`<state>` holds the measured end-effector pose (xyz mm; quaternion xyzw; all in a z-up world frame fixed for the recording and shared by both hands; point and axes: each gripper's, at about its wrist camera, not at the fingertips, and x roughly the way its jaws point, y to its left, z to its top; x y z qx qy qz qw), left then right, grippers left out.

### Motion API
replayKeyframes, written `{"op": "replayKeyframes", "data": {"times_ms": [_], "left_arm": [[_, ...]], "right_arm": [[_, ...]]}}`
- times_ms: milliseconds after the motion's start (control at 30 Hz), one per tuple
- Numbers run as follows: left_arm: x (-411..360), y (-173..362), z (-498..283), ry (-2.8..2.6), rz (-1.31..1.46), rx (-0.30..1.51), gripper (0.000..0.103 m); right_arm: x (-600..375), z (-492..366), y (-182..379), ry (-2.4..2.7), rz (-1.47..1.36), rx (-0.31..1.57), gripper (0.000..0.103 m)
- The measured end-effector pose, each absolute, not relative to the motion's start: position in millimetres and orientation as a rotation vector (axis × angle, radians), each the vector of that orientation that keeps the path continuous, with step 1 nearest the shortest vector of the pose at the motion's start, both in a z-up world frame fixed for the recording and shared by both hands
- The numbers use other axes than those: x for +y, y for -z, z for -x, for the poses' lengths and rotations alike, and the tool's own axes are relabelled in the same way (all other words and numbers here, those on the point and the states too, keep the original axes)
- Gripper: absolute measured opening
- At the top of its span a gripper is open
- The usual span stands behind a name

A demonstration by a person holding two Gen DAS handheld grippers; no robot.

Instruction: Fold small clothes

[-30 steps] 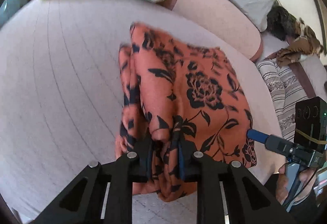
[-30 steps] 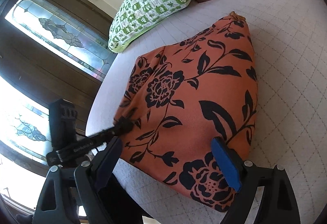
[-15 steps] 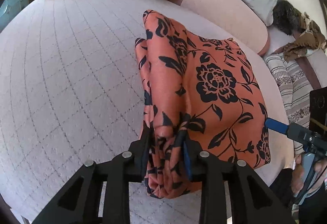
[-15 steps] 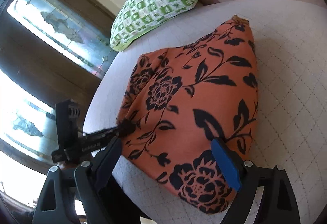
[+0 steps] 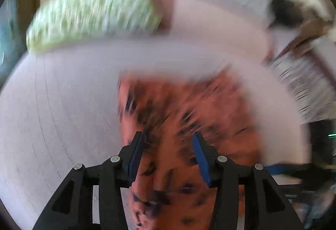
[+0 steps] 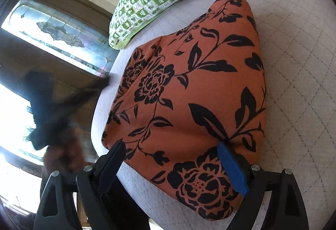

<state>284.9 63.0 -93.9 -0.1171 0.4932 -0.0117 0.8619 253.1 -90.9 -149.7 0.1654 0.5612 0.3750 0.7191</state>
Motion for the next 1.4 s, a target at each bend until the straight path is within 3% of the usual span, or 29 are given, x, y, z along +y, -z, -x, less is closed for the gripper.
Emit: {"op": "replayKeyframes", "data": {"times_ms": [33, 233, 333, 400, 600, 767, 933, 1067, 1333, 1367, 1400], "left_arm": [[66, 115, -288, 0.016, 0.256, 1.074, 0.045], [62, 114, -281, 0.012, 0.201, 1.023, 0.045], [67, 115, -278, 0.01, 0.211, 1.018, 0.045], [71, 117, -276, 0.007, 0.212, 1.024, 0.046], [89, 135, -278, 0.01, 0.309, 1.056, 0.06], [89, 128, -274, -0.003, 0.303, 1.01, 0.06], [77, 81, -254, -0.006, 0.23, 0.879, 0.059], [51, 57, -241, 0.104, 0.218, 0.815, 0.059], [40, 113, -252, 0.05, 0.146, 0.962, 0.059], [39, 112, -253, 0.044, 0.136, 0.972, 0.058], [37, 112, -254, 0.038, 0.127, 0.977, 0.058]], "right_arm": [[-92, -254, 147, -0.831, -0.362, 1.25, 0.091], [-106, -297, 111, -0.879, -0.508, 1.147, 0.091], [-108, -340, 156, -0.86, -0.704, 1.255, 0.091], [-115, -351, 187, -0.788, -0.792, 1.327, 0.085], [-107, -373, 143, -0.846, -0.711, 1.222, 0.089], [-112, -417, 191, -0.761, -0.825, 1.287, 0.091], [-138, -384, 150, -0.791, -0.78, 1.182, 0.092], [-167, -337, 151, -0.749, -0.753, 1.228, 0.092], [-167, -247, 188, -0.778, -0.752, 1.361, 0.091], [-159, -242, 195, -0.781, -0.718, 1.401, 0.09], [-154, -238, 197, -0.776, -0.693, 1.414, 0.076]]}}
